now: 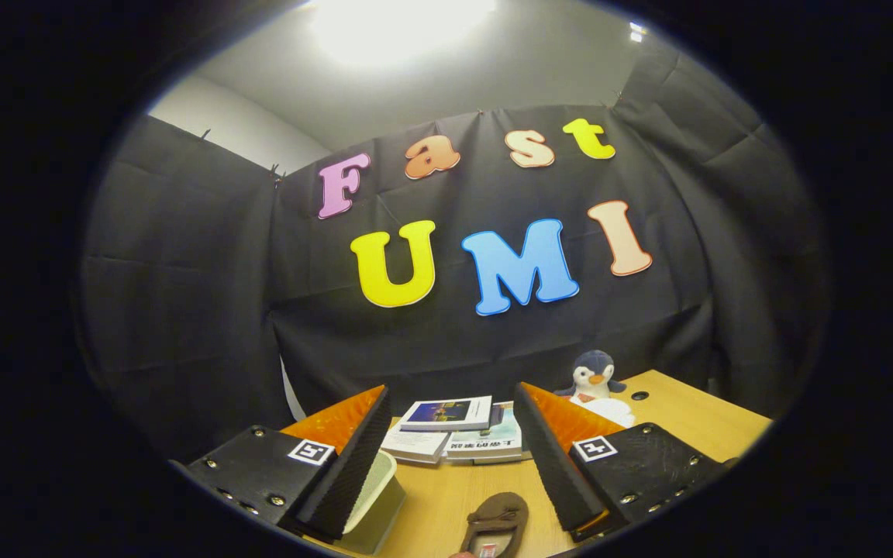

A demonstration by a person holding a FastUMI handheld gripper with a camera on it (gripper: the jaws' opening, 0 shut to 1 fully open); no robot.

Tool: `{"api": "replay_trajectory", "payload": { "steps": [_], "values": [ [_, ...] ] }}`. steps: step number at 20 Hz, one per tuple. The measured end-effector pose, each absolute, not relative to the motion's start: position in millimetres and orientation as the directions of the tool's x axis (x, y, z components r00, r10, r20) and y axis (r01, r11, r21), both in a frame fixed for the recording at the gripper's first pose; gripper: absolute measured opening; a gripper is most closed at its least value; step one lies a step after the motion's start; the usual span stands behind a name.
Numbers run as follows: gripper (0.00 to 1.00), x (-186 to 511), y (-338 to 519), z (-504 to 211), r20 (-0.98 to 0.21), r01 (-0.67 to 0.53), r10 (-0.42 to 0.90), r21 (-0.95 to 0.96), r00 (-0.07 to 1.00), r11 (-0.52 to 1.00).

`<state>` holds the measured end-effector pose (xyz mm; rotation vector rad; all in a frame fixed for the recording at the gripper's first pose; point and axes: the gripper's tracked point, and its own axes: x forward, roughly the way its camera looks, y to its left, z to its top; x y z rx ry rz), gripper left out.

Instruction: Open the storage box then place both shoes into the box .Put the left shoe in first, then the right shoe, with the right side of both shoes facing outward in a uniform manner.

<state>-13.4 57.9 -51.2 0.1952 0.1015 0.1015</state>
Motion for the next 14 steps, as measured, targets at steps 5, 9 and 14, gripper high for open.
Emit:
{"api": "replay_trajectory", "payload": {
  "steps": [5, 9, 14],
  "values": [
    [0.97, -18, 78, -82, -0.161, -0.101, 0.151, 0.281, 0.975, 0.954],
    [0.97, -25, 98, -115, -0.237, -0.101, 0.204, 0.382, 0.950, 0.919],
    [0.97, -33, 120, -149, -0.309, -0.074, 0.274, 0.531, 0.911, 0.844]
  ]
}}
